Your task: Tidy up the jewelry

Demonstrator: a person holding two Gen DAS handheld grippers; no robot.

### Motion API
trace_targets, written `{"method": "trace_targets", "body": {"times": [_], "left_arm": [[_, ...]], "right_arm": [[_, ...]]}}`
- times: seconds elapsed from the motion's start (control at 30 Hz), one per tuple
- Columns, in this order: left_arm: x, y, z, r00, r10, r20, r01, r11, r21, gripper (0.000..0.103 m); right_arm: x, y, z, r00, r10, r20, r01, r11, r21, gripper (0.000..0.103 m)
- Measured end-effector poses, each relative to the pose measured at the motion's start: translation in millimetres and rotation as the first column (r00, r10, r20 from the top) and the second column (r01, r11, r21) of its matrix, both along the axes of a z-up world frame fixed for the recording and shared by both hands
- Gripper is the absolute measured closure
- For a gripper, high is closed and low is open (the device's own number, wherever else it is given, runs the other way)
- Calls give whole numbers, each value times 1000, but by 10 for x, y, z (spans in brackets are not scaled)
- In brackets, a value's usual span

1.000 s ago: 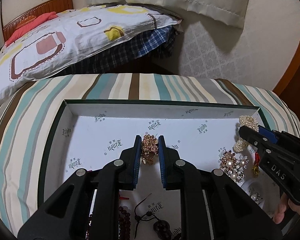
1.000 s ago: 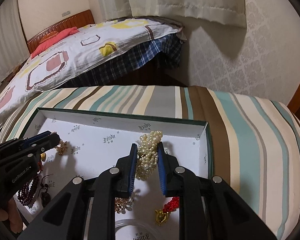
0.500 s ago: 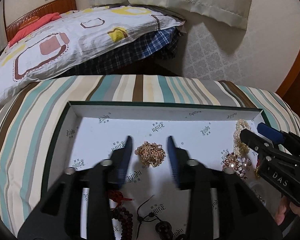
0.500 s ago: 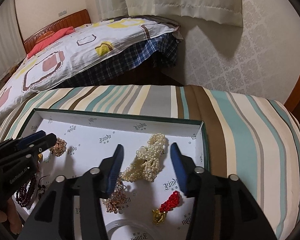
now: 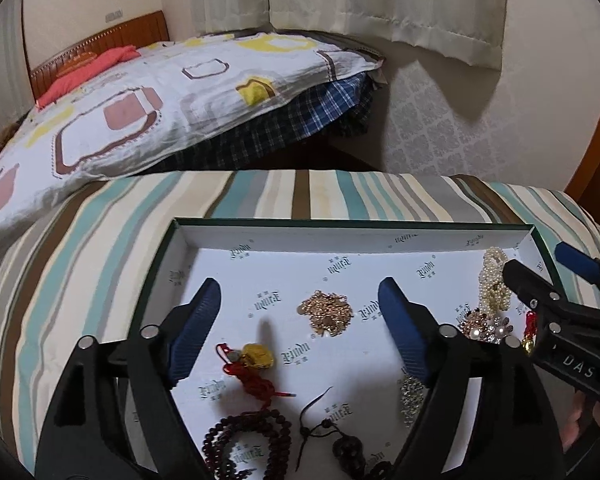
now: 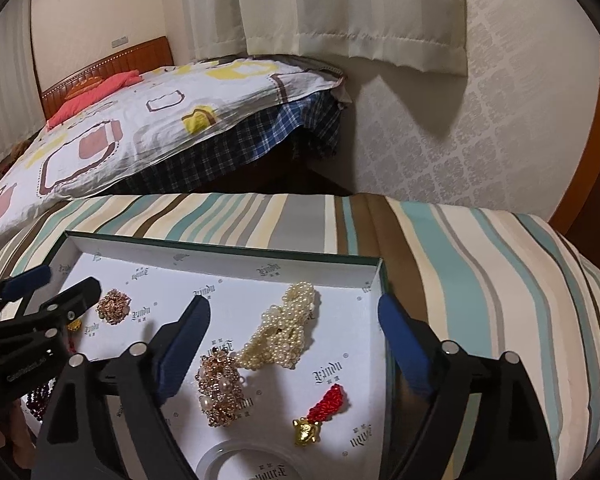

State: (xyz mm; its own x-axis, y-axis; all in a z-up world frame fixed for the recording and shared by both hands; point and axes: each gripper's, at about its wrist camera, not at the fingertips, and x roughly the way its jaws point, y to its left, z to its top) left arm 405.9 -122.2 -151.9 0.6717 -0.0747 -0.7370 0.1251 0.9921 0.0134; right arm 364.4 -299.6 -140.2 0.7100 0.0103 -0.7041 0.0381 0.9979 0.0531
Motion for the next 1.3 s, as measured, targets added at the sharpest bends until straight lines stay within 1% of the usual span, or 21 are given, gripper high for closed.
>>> {"method": "trace_targets", "body": {"times": [0.1,0.23,0.3,0.37,0.5,0.63,0.73,0.87,0.97,1.1,1.23,1.3], "left_arm": [[-31,9,14,1000,10,11,-10,1000,26,17],[-84,49,45,1000,14,14,-14,1000,15,17],[-125,68,71,1000,16,24,-16,1000,9,13],[-177,87,101,999,18,42,-18,1000,3,12],[-248,120,102,999,17,49,-16,1000,-20,10],[-340,108,92,998,13,61,-13,1000,3,9],[-420,103,127,997,12,74,-13,1000,13,9],[-610,144,241,996,11,92,-10,1000,-6,9],[-816,193,385,993,10,119,-8,1000,-21,8],[-1125,269,570,988,13,156,-8,999,-36,4],[-1484,355,759,984,17,179,-8,999,-47,4],[-1642,411,842,982,35,187,-27,999,-44,4]], "right_arm": [[-37,18,19,1000,-9,13,9,1000,-23,19],[-97,39,56,1000,-6,21,7,999,-47,19],[-146,38,71,1000,-8,28,9,999,-44,18],[-186,33,68,999,-16,32,17,999,-38,18],[-247,22,17,999,-28,23,29,999,-33,18],[-317,17,-28,999,-39,16,39,999,-25,18],[-392,26,-8,999,-44,23,44,999,-20,18],[-564,54,110,997,-46,55,46,999,-9,18],[-799,100,279,993,-45,107,46,999,-6,18],[-1107,136,461,988,-44,151,44,999,8,18],[-1395,192,611,985,-37,167,35,999,18,18],[-1550,230,693,984,-32,176,28,999,21,18]]}}
